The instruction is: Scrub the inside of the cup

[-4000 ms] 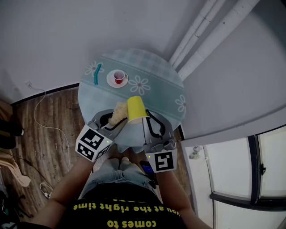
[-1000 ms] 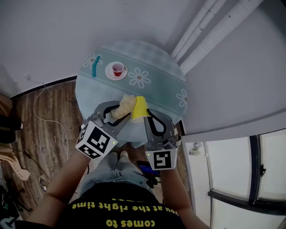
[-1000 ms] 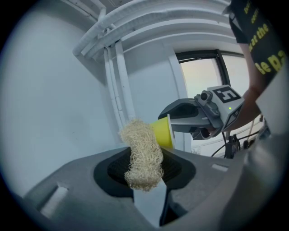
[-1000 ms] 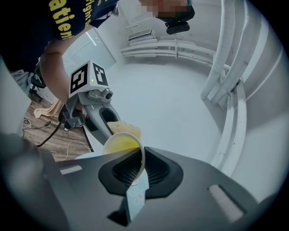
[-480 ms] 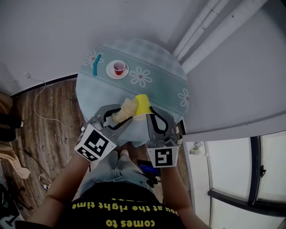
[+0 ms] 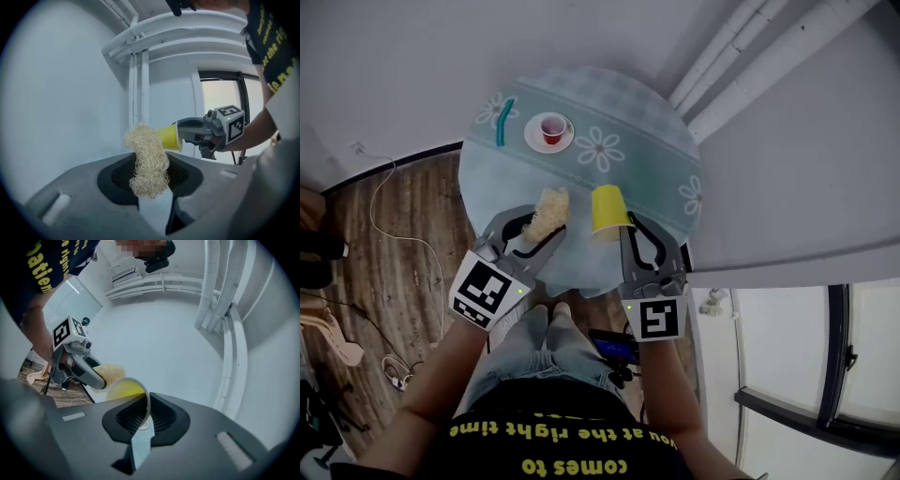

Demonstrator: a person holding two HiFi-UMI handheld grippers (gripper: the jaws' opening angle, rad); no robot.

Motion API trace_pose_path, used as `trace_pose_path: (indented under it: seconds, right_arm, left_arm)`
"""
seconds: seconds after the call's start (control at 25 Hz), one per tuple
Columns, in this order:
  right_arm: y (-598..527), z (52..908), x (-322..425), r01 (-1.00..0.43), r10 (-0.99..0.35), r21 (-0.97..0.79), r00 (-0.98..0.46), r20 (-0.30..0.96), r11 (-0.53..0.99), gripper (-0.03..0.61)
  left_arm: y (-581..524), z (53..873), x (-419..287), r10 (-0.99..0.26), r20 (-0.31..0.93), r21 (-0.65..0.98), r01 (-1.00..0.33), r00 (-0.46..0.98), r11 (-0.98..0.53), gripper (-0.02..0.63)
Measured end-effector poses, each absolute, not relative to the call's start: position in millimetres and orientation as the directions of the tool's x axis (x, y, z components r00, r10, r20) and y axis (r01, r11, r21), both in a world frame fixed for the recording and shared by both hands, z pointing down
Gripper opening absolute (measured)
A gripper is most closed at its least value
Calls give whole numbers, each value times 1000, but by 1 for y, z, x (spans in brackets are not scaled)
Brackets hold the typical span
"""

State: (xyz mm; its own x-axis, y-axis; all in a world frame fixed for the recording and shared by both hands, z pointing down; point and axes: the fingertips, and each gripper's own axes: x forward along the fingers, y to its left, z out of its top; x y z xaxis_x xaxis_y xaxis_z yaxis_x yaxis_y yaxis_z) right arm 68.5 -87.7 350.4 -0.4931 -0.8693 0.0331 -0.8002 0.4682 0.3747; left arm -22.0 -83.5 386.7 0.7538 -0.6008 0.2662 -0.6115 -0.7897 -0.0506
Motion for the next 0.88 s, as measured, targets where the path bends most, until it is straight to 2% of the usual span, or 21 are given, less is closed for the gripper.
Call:
trace_pose_path:
  seconds: [0.12, 0.44, 0.88]
  right_arm:
    - [-93, 351, 74, -835, -878, 304, -478, 12, 458, 22]
    - [-100, 368, 97, -869, -897, 232, -439, 51, 438, 22]
    - [-120, 428, 117, -915, -896, 30, -386, 218, 402, 23]
  left_arm:
    - [-88, 392, -31, -616, 250, -33, -629, 747, -776, 147]
    - [-95, 412, -37, -632, 255, 22, -658, 732, -753, 147]
    - [-111, 453, -43, -636, 287, 113, -684, 717, -720, 147]
